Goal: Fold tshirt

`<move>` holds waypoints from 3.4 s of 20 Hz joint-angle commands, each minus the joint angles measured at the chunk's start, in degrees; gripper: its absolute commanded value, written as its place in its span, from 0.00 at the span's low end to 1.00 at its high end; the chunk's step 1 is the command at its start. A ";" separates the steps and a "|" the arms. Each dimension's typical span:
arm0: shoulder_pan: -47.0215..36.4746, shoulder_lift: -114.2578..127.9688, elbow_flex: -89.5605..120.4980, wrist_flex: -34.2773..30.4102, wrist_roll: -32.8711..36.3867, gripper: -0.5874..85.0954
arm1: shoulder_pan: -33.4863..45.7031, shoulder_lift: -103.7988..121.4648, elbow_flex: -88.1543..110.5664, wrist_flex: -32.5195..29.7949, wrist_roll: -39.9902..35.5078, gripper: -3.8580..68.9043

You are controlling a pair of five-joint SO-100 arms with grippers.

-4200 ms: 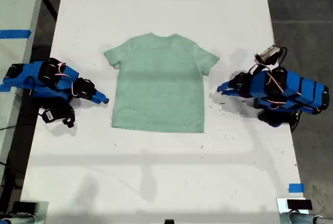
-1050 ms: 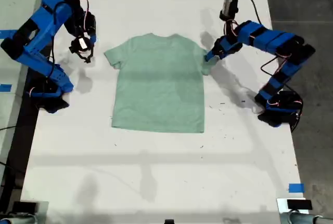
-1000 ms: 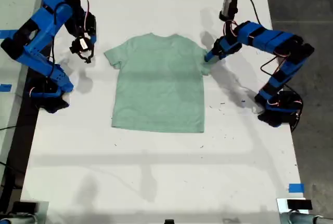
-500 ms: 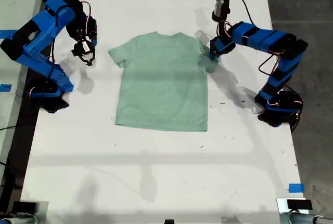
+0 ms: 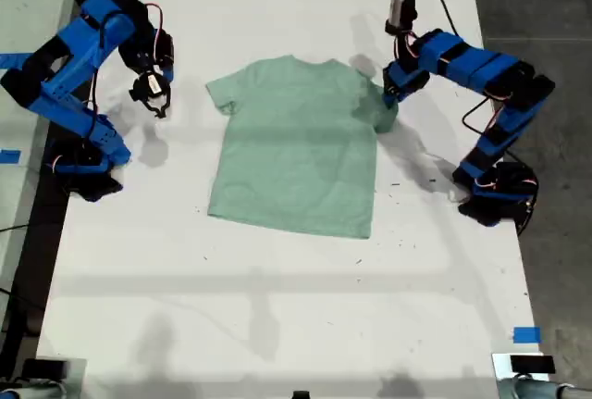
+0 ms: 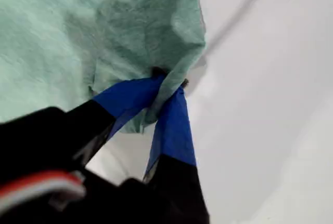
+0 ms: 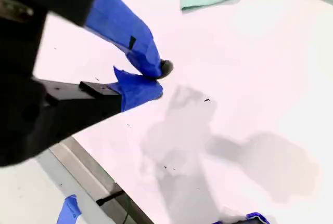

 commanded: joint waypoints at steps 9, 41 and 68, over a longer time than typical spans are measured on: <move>1.05 2.11 -0.35 -0.88 -0.35 0.01 | -13.54 -6.15 -39.20 14.85 11.95 0.05; 2.29 1.23 -0.35 -2.20 -2.11 0.02 | -23.73 1.23 -39.55 15.64 21.45 0.27; 0.35 -40.96 -30.32 -11.69 11.43 0.46 | -23.38 29.27 -9.67 16.35 24.17 0.28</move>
